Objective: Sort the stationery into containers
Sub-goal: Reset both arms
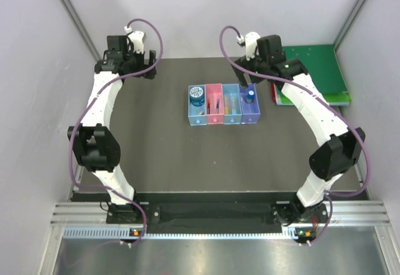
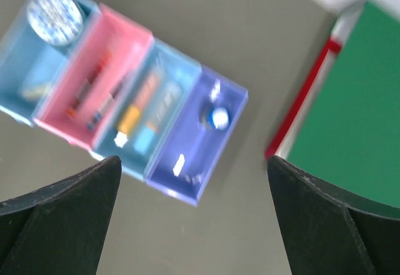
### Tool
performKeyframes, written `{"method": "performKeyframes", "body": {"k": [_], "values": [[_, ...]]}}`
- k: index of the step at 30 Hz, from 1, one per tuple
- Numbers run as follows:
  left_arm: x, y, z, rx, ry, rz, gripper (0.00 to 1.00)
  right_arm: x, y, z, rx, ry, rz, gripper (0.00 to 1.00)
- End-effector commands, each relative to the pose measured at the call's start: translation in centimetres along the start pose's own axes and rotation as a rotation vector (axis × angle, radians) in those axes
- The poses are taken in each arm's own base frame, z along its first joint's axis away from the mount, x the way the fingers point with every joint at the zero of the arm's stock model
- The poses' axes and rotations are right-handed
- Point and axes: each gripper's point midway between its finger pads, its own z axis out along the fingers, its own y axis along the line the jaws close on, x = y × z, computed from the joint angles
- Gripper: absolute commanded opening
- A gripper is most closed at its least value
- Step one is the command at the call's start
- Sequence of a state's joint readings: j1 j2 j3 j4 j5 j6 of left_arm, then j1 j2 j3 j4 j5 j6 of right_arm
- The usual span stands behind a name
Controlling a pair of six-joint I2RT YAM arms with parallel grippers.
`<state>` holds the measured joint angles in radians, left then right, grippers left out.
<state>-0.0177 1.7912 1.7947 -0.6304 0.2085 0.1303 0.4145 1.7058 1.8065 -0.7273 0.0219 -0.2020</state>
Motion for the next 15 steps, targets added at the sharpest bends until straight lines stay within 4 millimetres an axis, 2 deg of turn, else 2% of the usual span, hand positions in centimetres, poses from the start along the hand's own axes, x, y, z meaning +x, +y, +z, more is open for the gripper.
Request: {"method": "performKeyframes", "body": {"k": [1, 2, 4, 5, 8, 9, 15], "values": [[1.0, -0.1, -1.9, -0.072, 0.018, 0.036, 0.99, 2.3, -2.2, -3.0, 0.107, 0.033, 0.004, 1.00], [2.5, -0.3, -1.6, -0.069, 0.043, 0.055, 0.99, 3.1, -2.1, -2.9, 0.104, 0.044, -0.002, 1.00], [1.9, -1.2, -2.3, -0.076, 0.000, 0.093, 0.99, 2.8, -1.8, -3.6, 0.090, 0.014, -0.001, 1.00], [2.9, -1.4, -2.1, -0.078, 0.016, 0.108, 0.99, 2.8, -1.7, -3.7, 0.085, 0.009, 0.001, 1.00], [3.0, -1.7, -2.7, -0.101, -0.001, 0.122, 0.99, 1.6, -1.8, -4.6, 0.089, -0.058, -0.002, 0.99], [2.9, -1.6, -3.0, -0.110, -0.008, 0.118, 0.99, 0.7, -2.0, -5.2, 0.101, -0.100, 0.001, 1.00], [3.2, -1.8, -3.4, -0.113, -0.010, 0.099, 0.99, -0.1, -2.3, -5.4, 0.112, -0.128, 0.001, 1.00]]}}
